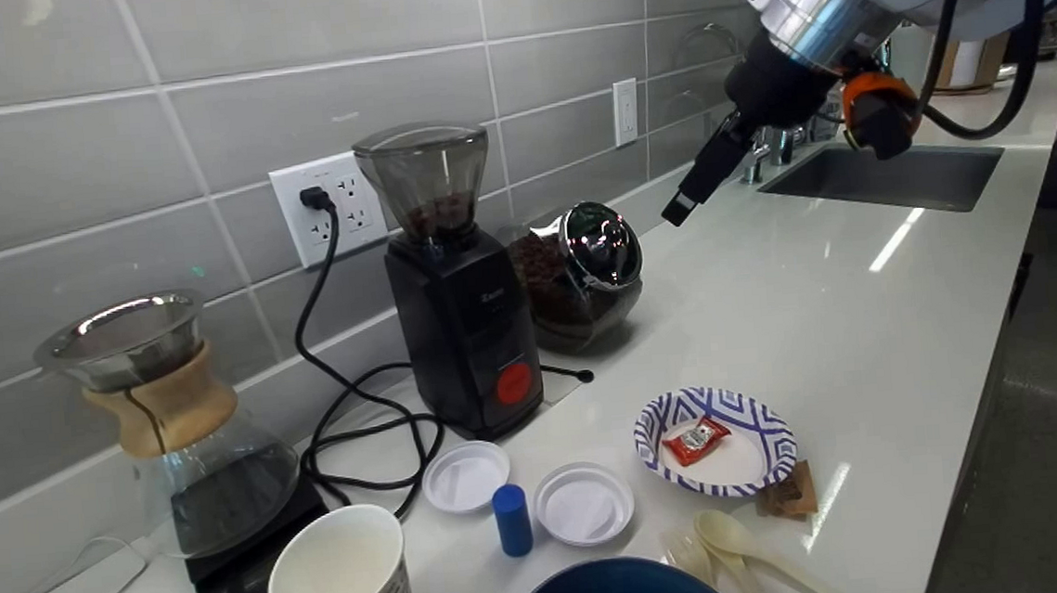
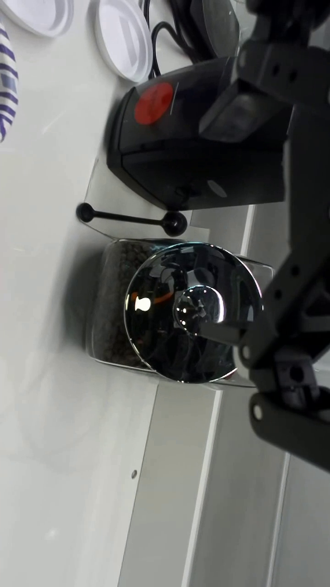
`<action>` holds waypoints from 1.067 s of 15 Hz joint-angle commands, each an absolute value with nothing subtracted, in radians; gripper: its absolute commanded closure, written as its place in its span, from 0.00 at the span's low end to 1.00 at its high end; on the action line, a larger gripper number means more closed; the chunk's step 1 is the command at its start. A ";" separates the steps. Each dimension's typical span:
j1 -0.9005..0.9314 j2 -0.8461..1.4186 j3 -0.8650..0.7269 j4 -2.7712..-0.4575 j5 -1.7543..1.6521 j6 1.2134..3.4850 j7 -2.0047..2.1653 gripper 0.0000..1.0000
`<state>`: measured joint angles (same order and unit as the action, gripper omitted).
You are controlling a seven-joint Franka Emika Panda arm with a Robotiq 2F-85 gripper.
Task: Remove the silver lid from the glass jar on the right and put it on the counter
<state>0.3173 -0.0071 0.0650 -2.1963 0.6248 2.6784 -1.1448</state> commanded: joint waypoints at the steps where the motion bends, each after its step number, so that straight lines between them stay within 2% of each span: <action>1: 0.270 -0.010 0.112 -2.195 0.620 2.677 -1.139 0.00; 6: 0.269 -0.012 0.113 -2.195 0.620 2.676 -1.139 0.00; 10: 0.287 0.067 0.114 -2.161 0.660 2.810 -1.091 0.00; 16: 0.292 0.164 0.149 -2.083 0.762 2.819 -1.062 0.00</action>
